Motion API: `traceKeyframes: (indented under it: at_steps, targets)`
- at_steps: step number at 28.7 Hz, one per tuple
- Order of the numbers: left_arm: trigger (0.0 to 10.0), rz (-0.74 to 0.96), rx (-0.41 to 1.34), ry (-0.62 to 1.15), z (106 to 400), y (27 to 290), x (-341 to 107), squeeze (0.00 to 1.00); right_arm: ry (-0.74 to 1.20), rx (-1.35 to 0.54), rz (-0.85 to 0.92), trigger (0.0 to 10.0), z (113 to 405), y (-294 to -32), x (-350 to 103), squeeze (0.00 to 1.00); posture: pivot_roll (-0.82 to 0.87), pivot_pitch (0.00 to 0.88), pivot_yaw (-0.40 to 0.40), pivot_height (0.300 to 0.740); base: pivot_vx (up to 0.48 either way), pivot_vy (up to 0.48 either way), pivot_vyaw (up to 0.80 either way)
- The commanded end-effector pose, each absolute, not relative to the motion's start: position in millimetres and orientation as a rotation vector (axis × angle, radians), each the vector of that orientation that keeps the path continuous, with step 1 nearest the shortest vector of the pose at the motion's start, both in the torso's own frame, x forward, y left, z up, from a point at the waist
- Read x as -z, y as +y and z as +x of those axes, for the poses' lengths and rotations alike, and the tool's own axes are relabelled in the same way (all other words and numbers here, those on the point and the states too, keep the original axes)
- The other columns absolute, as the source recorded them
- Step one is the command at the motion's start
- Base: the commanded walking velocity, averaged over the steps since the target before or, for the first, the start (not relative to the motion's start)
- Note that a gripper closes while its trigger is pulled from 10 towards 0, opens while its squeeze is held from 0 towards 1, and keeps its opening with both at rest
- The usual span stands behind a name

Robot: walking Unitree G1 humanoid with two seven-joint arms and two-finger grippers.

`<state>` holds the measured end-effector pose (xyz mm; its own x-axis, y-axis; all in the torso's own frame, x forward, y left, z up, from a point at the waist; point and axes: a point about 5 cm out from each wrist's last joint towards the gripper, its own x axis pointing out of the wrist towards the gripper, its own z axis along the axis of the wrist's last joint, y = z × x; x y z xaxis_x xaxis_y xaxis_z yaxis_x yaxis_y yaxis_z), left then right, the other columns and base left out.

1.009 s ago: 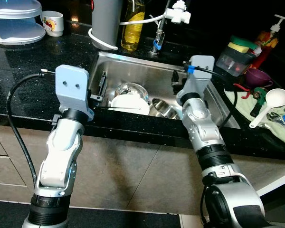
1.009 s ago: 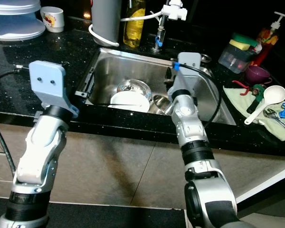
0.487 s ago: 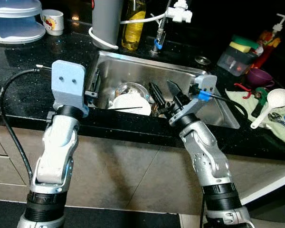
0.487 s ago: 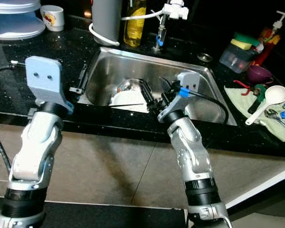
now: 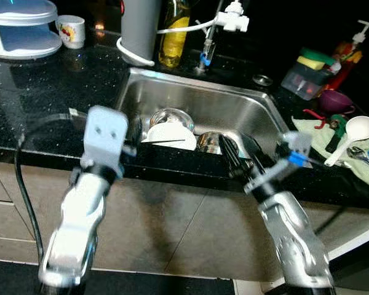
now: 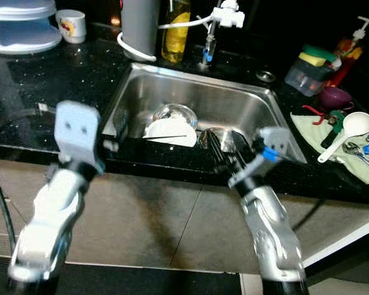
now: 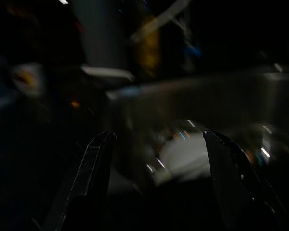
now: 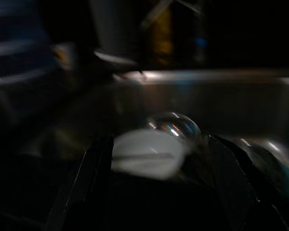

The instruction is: Kitchen organization

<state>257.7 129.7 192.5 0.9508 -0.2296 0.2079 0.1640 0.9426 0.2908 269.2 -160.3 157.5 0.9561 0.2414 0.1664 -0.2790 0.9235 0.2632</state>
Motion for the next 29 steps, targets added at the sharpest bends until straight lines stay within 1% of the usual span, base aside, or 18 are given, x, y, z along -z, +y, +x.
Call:
traceKeyframes:
  at_steps: [1,2,3,8,11,14,17,29]
  targets:
    - [10.0,0.283,0.242,-0.244,253.2,122.0,-193.1,0.00,-0.125,-0.228,0.264,10.0,266.7,-168.1,-157.4,0.00,0.10,0.002,-0.173,0.740,0.000,0.000,0.00]
    - [10.0,0.265,0.270,-0.214,243.1,115.8,-186.1,0.00,-0.079,-0.197,0.253,10.0,258.0,-170.4,-146.9,0.00,0.10,0.013,-0.169,0.740,0.000,0.000,0.00]
    - [10.0,0.265,0.270,-0.214,243.1,115.8,-186.1,0.00,-0.079,-0.197,0.253,10.0,258.0,-170.4,-146.9,0.00,0.10,0.013,-0.169,0.740,0.000,0.000,0.00]
    - [10.0,0.238,0.309,-0.159,224.8,105.8,-173.2,0.00,0.021,-0.169,0.237,10.0,238.7,-169.0,-125.7,0.00,0.10,0.023,-0.165,0.740,0.000,0.000,0.00]
    - [10.0,0.227,0.305,-0.146,224.7,108.8,-170.3,0.00,0.038,-0.161,0.235,10.0,237.6,-170.9,-123.2,0.00,0.10,0.023,-0.166,0.740,0.000,0.000,0.00]
    - [10.0,0.267,0.322,-0.153,220.9,110.6,-167.1,0.00,0.082,-0.163,0.155,10.0,234.5,-172.6,-114.3,0.00,0.11,0.021,-0.169,0.740,0.000,0.000,0.00]
    - [10.0,0.295,0.322,-0.152,217.1,112.8,-163.7,0.00,0.104,-0.163,0.168,10.0,230.1,-172.2,-109.3,0.00,0.11,0.022,-0.171,0.740,0.000,0.000,0.00]
    - [10.0,0.300,0.308,-0.148,214.4,116.0,-161.6,0.00,0.087,-0.207,0.174,10.0,228.2,-165.4,-111.7,0.00,0.12,0.011,-0.163,0.740,0.000,0.000,0.80]
